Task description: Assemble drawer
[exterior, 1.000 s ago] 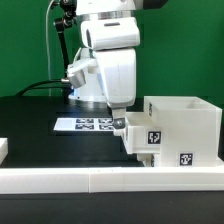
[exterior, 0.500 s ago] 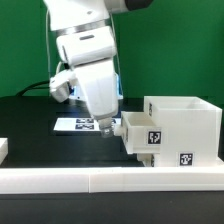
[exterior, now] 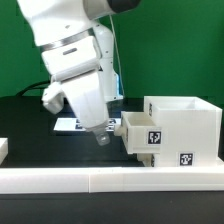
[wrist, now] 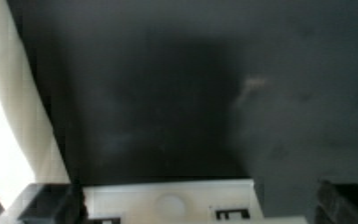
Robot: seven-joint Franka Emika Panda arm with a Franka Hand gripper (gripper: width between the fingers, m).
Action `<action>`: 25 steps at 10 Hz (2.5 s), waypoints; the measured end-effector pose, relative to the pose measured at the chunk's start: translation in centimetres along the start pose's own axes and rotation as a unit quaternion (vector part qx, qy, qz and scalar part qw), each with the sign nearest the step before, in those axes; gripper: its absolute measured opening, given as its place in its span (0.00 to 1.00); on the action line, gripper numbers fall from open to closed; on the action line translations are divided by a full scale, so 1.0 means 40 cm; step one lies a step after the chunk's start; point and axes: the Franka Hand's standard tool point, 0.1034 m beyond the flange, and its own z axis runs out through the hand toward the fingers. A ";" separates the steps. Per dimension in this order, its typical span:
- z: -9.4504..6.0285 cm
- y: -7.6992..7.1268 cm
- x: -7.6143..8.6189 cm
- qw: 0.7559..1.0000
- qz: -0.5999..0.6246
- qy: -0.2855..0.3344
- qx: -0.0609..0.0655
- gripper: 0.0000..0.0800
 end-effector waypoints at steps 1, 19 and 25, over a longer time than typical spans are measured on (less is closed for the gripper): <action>0.002 0.004 0.019 1.000 0.000 0.002 0.000 0.81; 0.029 0.034 0.076 0.997 -0.044 -0.045 -0.032 0.81; 0.033 0.042 0.088 0.995 -0.063 -0.054 -0.046 0.81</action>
Offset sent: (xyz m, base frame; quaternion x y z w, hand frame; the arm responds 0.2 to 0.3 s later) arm 0.0050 0.0339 0.0103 -0.0573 0.0101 0.0076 0.9983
